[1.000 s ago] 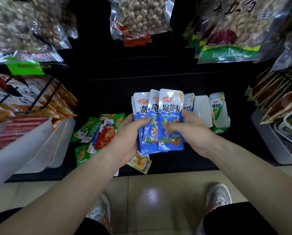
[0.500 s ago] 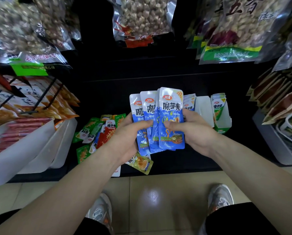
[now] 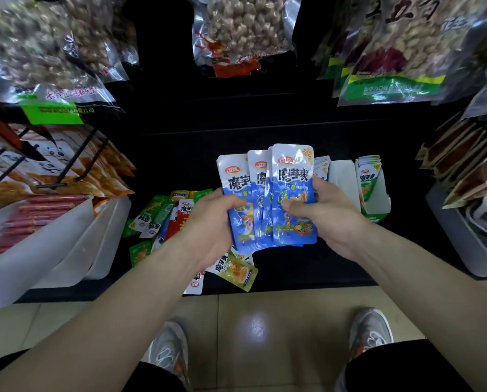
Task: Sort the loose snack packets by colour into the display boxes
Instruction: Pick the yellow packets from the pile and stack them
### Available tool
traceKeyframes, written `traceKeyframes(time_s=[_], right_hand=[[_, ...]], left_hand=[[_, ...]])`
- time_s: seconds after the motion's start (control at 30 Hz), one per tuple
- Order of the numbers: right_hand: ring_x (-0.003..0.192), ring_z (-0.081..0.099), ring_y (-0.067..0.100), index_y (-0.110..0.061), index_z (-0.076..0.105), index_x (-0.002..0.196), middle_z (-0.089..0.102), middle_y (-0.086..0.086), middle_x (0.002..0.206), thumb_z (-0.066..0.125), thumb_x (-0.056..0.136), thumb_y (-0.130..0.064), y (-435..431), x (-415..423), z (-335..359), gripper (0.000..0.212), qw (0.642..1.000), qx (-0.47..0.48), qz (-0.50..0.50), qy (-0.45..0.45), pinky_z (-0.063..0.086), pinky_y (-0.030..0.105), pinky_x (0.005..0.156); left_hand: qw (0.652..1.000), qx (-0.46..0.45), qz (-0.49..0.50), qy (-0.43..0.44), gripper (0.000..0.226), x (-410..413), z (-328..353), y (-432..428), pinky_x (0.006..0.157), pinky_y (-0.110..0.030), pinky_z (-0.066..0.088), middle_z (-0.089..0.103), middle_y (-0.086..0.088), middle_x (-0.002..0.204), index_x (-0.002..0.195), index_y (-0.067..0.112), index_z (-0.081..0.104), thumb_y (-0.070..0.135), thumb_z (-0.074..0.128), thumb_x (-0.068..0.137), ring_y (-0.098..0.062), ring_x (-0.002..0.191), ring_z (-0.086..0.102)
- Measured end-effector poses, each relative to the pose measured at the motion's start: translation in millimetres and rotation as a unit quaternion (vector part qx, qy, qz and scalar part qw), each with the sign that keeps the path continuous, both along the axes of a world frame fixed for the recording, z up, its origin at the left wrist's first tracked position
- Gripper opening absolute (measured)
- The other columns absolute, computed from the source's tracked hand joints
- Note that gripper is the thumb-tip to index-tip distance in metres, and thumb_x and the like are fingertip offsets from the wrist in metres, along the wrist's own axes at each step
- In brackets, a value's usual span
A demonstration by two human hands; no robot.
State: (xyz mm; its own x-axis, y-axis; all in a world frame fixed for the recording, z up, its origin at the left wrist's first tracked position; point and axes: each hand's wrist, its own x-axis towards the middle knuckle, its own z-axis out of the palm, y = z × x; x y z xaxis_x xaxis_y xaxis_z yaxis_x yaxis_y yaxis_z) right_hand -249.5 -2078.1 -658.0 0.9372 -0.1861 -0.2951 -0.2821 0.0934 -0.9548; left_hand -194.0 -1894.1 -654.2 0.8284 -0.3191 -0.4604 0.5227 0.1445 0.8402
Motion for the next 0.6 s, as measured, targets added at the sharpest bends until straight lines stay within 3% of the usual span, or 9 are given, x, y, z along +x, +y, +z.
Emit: traceKeyframes(time_s=[0.13, 0.27, 0.37, 0.4, 0.5, 0.6], right_hand=[[0.103, 0.072, 0.026, -0.01, 0.062, 0.122, 0.075, 0.01, 0.112, 0.071, 0.088, 0.001, 2.1, -2.3, 3.0, 0.037, 0.999, 0.038, 0.025, 0.022, 0.06, 0.043, 0.087], [0.108, 0.071, 0.027, -0.01, 0.059, 0.127, 0.072, 0.01, 0.118, 0.071, 0.089, -0.003, 2.6, -3.5, 2.7, 0.041, 0.998, 0.052, 0.038, 0.022, 0.056, 0.049, 0.095], [0.12, 0.064, 0.021, -0.016, 0.048, 0.142, 0.061, 0.006, 0.139, 0.089, 0.073, -0.03, 2.0, -2.5, 3.5, 0.083, 0.999, 0.031, 0.017, 0.023, 0.048, 0.053, 0.106], [0.12, 0.064, 0.02, -0.017, 0.048, 0.141, 0.061, 0.005, 0.139, 0.088, 0.073, -0.03, 0.5, -2.1, 2.3, 0.081, 0.999, 0.028, 0.009, 0.025, 0.047, 0.053, 0.107], [0.107, 0.071, 0.025, -0.018, 0.06, 0.119, 0.073, 0.008, 0.116, 0.069, 0.091, -0.005, -1.4, -4.1, -0.6, 0.033, 0.998, 0.057, -0.014, 0.029, 0.053, 0.051, 0.1], [0.102, 0.072, 0.032, -0.013, 0.062, 0.117, 0.075, 0.012, 0.11, 0.061, 0.094, -0.002, -2.8, -7.3, 1.1, 0.026, 0.994, 0.089, -0.053, 0.04, 0.056, 0.053, 0.093]], left_hand=[[0.993, 0.069, -0.019, -0.093, 0.019, -0.2, -7.1, 3.9, 0.09, -0.059, 0.055, 0.076, -0.006, 0.107, 0.11, 0.015, 0.068, 0.011, 0.067, 0.092, -0.028, 0.102, 0.072], [0.991, 0.074, -0.017, -0.109, 0.013, -2.0, -7.9, 0.4, 0.094, -0.056, 0.054, 0.077, -0.003, 0.104, 0.102, 0.02, 0.069, 0.013, 0.069, 0.091, -0.025, 0.101, 0.073], [0.996, 0.038, -0.012, -0.082, 0.016, -1.6, -3.0, -6.9, 0.089, -0.051, 0.057, 0.076, -0.006, 0.107, 0.11, 0.016, 0.069, 0.011, 0.061, 0.097, -0.026, 0.1, 0.073], [0.997, 0.031, -0.014, -0.073, 0.017, -0.9, -2.4, -10.2, 0.086, -0.049, 0.059, 0.076, -0.006, 0.108, 0.112, 0.014, 0.068, 0.012, 0.06, 0.098, -0.026, 0.099, 0.073], [0.993, 0.057, -0.044, -0.094, 0.018, -2.1, -4.1, -26.3, 0.077, -0.042, 0.059, 0.075, -0.007, 0.107, 0.114, 0.014, 0.064, 0.022, 0.06, 0.099, -0.027, 0.095, 0.073], [0.988, 0.082, -0.059, -0.113, 0.026, -7.2, -10.3, -49.5, 0.08, -0.04, 0.06, 0.073, -0.004, 0.109, 0.119, 0.016, 0.057, 0.028, 0.062, 0.097, -0.018, 0.091, 0.074]])
